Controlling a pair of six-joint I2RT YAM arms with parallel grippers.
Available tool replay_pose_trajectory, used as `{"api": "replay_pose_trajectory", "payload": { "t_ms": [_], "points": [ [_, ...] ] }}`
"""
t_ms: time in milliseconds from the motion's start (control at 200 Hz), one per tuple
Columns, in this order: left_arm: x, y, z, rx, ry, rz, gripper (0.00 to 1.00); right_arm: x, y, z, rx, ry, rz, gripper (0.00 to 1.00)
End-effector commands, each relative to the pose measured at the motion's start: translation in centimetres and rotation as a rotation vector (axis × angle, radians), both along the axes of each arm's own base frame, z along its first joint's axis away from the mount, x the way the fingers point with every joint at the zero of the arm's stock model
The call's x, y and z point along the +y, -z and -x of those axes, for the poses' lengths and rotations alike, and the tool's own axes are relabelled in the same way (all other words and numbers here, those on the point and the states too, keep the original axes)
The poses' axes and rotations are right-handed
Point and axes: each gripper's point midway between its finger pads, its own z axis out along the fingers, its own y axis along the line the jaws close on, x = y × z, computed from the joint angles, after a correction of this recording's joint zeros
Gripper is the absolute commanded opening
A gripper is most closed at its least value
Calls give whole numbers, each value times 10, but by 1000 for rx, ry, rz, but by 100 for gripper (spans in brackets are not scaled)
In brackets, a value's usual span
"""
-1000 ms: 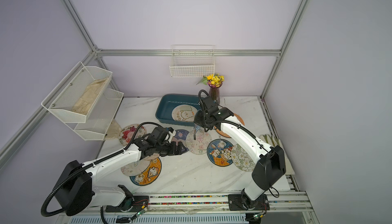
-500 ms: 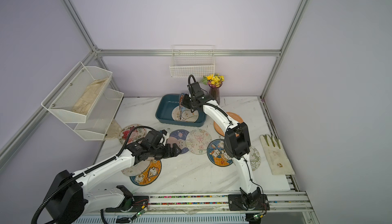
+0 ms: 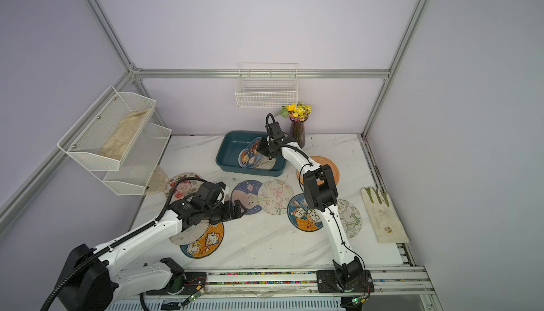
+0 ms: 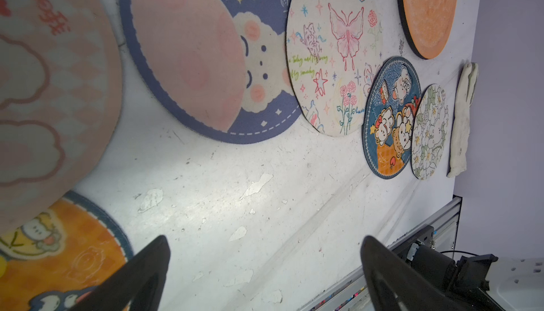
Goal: Put the coasters into the storage box
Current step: Place the coaster in the storage box.
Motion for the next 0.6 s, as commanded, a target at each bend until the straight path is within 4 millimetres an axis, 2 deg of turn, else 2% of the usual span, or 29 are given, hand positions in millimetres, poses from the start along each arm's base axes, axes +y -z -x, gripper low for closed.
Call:
{"api": "replay_pose_trajectory", "payload": {
  "t_ms": [0, 25, 135, 220, 280, 390, 595],
  "points": [
    [9, 8, 4, 10, -27, -12, 100, -17, 5, 0, 6, -2, 52, 0],
    [9, 8, 4, 8, -27, -12, 100, -18, 6, 0, 9, -5, 62, 0],
    [10, 8, 3, 9, -28, -13, 100, -26, 9, 2, 16, -12, 131, 26],
    [11, 8, 2, 10, -29, -15, 100, -34, 0, 1, -7, -4, 178, 42],
    [11, 8, 2, 11, -29, -17, 100, -38, -7, 1, -22, -2, 204, 50],
    [11, 8, 0, 9, -28, -19, 100, -44, -20, 3, -39, -3, 237, 59],
    [8, 7, -4, 9, -17, -23, 100, -55, -42, 14, -56, 2, 258, 66]
  ]
}}
